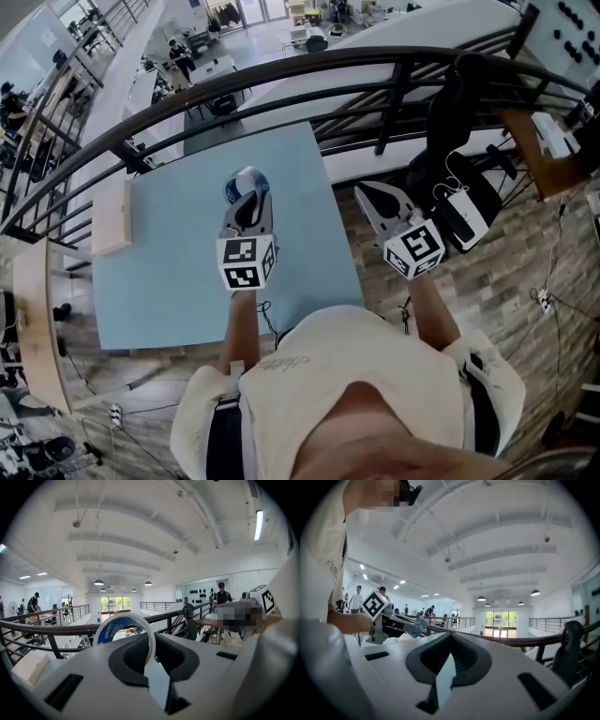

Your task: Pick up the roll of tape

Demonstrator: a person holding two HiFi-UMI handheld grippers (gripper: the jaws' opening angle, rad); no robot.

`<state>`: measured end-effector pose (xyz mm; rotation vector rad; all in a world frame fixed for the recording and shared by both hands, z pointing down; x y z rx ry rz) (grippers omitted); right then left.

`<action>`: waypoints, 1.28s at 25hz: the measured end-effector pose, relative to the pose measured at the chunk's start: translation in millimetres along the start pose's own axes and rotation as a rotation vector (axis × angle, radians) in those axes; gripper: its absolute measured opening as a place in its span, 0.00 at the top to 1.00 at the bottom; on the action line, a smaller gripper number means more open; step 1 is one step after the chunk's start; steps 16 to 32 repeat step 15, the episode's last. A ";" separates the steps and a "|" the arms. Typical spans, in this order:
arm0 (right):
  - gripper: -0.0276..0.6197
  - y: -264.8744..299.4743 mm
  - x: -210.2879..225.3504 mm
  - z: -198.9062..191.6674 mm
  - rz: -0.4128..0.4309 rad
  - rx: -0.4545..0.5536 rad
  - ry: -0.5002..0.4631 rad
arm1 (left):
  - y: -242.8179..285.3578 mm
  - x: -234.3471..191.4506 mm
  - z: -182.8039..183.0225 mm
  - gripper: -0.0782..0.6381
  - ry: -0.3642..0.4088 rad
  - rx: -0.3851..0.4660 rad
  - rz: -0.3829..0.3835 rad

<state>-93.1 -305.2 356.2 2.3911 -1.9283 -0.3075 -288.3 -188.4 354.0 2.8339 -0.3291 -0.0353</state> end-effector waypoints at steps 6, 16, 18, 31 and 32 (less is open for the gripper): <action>0.95 -4.0 -1.4 -4.4 -0.003 0.005 0.015 | 0.4 2.2 -5.4 0.81 -0.004 -0.007 -0.004; 0.95 -14.8 4.2 -7.9 -0.012 -0.004 0.012 | 1.3 13.4 -5.0 0.81 -0.006 -0.006 -0.008; 0.95 -14.8 4.2 -7.9 -0.012 -0.004 0.012 | 1.3 13.4 -5.0 0.81 -0.006 -0.006 -0.008; 0.95 -14.8 4.2 -7.9 -0.012 -0.004 0.012 | 1.3 13.4 -5.0 0.81 -0.006 -0.006 -0.008; 0.95 -14.8 4.2 -7.9 -0.012 -0.004 0.012 | 1.3 13.4 -5.0 0.81 -0.006 -0.006 -0.008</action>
Point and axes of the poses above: the fingertips, and each gripper's own axes: y forward along the fingers, x to its right, z out of its top, the point moved 4 cm from there along -y, backward along the fingers, and after that the axes turned 7 degrees about -x, right-handed, at the moved point
